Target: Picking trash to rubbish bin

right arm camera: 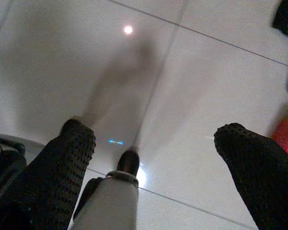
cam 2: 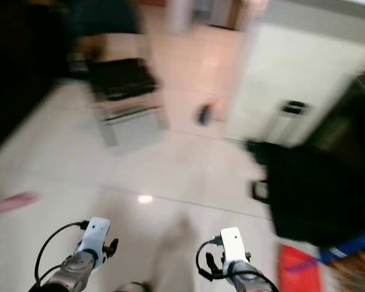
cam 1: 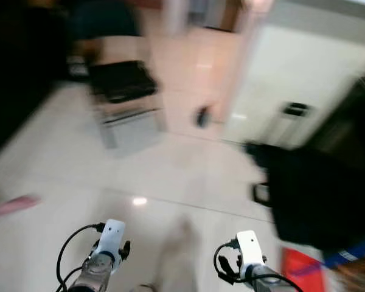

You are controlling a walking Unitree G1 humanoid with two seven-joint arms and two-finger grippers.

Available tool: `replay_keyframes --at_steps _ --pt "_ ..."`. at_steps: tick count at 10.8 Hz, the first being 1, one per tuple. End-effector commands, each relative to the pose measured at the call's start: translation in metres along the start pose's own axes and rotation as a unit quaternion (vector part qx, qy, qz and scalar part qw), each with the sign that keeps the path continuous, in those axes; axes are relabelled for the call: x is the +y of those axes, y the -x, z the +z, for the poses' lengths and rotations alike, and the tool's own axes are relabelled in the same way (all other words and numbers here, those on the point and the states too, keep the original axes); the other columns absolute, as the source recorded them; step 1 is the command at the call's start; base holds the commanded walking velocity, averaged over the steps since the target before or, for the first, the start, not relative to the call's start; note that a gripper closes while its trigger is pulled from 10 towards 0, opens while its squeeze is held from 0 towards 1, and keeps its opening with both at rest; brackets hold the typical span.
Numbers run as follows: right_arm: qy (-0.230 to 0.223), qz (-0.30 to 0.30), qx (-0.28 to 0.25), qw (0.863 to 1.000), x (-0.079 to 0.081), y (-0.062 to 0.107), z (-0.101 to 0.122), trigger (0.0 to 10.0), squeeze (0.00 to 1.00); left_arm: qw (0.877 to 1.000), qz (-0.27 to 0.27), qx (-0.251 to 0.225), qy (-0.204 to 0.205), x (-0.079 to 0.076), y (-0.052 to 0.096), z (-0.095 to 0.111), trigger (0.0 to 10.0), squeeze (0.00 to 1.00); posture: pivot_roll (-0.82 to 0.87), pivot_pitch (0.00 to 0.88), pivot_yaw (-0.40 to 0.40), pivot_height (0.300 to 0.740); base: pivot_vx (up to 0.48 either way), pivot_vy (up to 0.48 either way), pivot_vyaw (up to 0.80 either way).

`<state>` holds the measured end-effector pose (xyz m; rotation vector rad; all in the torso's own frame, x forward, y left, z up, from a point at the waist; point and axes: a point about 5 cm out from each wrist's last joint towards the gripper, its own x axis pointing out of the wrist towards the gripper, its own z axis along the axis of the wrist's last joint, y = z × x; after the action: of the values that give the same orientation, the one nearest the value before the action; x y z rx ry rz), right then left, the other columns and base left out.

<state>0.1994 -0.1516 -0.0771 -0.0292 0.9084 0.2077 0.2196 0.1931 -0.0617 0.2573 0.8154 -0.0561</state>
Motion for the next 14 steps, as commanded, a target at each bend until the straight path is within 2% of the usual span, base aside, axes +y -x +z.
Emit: replay_keyframes --at_steps 1,4,8,10,14 --pt "-0.002 -0.007 0.01 1.0 -0.006 0.002 -0.006 10.0 0.0 1.0 -0.008 0.005 0.0 -0.008 0.001 -0.004 10.0 0.0 0.03 0.073 -0.106 0.74 0.0 0.0 0.8" --pt "-0.001 -0.006 0.009 1.0 -0.006 0.002 -0.006 10.0 0.0 1.0 -0.008 0.006 0.002 -0.008 0.001 -0.005 10.0 0.0 0.03 0.071 -0.107 0.74 0.0 0.0 0.8" --pt "-0.013 -0.007 -0.005 1.0 -0.003 0.001 -0.001 10.0 0.0 1.0 -0.009 0.026 0.003 -0.008 0.004 -0.018 10.0 0.0 0.03 0.063 -0.105 0.74 0.0 0.0 0.0" --pt "-0.016 -0.005 -0.009 1.0 -0.003 0.001 0.001 10.0 0.0 1.0 -0.011 0.014 0.022 -0.008 0.004 -0.016 10.0 0.0 0.03 0.06 -0.103 0.74 0.0 0.0 0.0" --pt "-0.013 -0.01 -0.009 1.0 -0.004 0.001 0.001 10.0 0.0 1.0 -0.007 0.02 0.015 -0.006 0.004 -0.016 10.0 0.0 0.03 0.056 -0.103 0.74 0.0 0.0 0.0"
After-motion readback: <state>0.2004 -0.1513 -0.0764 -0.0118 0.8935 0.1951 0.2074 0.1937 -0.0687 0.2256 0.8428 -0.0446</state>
